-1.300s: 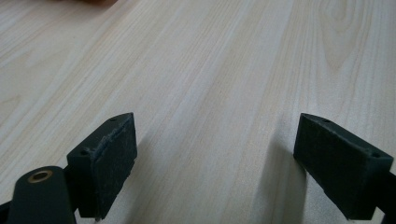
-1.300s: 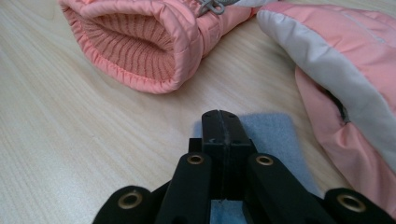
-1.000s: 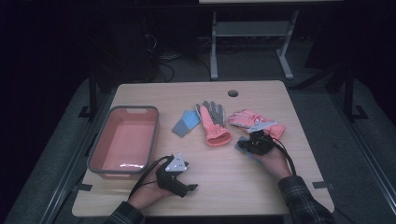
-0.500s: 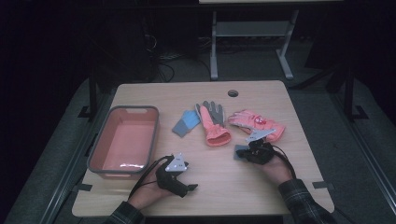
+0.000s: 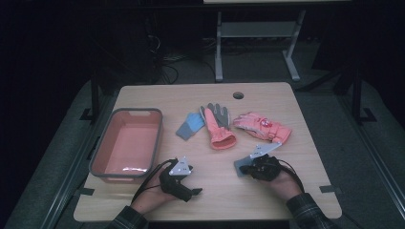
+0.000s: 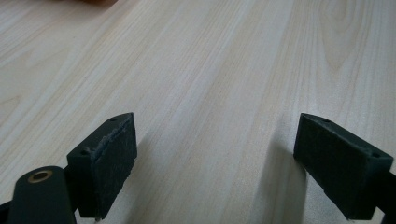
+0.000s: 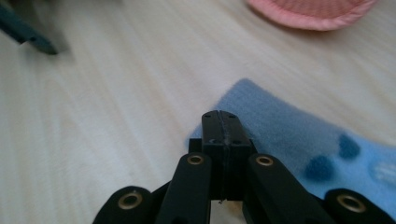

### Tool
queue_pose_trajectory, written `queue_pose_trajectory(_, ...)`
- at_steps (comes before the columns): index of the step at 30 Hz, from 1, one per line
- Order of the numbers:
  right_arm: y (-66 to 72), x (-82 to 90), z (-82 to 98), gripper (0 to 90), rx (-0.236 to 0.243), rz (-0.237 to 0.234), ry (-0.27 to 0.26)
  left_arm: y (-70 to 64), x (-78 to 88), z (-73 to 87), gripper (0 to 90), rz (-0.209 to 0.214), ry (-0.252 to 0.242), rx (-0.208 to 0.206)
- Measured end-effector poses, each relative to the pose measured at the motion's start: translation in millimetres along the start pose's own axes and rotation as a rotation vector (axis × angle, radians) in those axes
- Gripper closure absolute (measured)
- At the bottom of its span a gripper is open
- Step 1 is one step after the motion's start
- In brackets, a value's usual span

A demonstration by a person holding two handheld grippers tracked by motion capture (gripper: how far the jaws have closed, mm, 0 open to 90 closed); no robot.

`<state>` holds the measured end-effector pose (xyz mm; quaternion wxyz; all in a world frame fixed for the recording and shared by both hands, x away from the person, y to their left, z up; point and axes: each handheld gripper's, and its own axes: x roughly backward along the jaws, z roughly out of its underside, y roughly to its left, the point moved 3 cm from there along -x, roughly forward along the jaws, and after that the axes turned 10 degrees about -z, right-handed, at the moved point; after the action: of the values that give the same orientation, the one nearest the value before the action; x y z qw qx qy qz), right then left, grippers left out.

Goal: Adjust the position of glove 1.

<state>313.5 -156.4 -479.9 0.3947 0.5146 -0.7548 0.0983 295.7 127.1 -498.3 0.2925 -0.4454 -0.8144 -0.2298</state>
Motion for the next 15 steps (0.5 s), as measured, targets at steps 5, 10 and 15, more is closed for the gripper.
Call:
queue_pose_trajectory(5,15.7,0.4,5.4,89.9,0.008,-0.038,0.013,0.1,0.0,0.0,12.6,0.0,0.0,-0.001)
queue_pose_trajectory(10,24.1,6.4,7.8,89.9,0.026,-0.039,0.003,-0.3,0.0,-0.2,12.6,0.0,-0.001,0.005)
queue_pose_trajectory(15,8.6,22.7,8.0,90.0,-0.002,0.011,-0.043,0.1,0.0,0.0,12.6,-0.001,0.0,-0.001)
